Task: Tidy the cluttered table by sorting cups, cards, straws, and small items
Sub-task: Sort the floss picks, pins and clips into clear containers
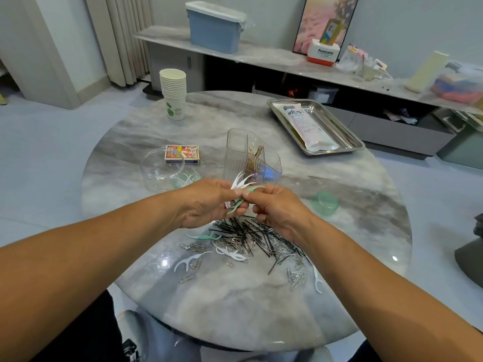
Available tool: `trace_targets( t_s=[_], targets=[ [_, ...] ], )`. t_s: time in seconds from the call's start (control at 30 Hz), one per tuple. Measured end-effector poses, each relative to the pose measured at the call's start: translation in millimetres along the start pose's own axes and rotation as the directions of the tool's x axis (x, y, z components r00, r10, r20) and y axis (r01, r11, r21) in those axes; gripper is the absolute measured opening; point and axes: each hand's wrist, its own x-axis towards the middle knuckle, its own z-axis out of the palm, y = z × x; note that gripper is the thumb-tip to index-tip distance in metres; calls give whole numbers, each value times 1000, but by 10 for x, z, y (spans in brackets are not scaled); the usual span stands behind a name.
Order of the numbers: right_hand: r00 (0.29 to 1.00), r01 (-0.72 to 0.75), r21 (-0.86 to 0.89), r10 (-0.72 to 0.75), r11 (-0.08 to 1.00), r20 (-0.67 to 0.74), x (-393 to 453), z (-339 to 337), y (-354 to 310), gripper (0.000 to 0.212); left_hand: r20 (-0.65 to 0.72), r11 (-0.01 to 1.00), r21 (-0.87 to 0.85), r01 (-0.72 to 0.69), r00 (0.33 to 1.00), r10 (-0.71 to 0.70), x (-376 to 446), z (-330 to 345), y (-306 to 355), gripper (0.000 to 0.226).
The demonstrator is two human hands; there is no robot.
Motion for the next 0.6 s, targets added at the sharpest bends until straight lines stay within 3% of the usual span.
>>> trace_targets(
  t_s=[0.13, 0.3, 0.43, 0.6],
  targets=[
    [998, 57, -110, -59, 992, -20, -16, -24, -18, 5, 0, 996, 81, -31, 1000, 31, 14, -11, -4, 24],
    [988, 133, -317, -152, 939, -38, -56, 7, -126, 30, -39, 995, 96, -34, 999, 37, 39, -17, 16, 20],
    [973, 185, -506, -228, 843, -25, -82, -14, -152, 30, 9, 1000, 13, -22, 1000, 22, -3, 17, 47, 22],
    [972, 208, -570, -234, 795, 28, -118, -63, -237, 28, 94, 1000, 5, 3, 996, -4, -53, 20, 93, 32]
  ],
)
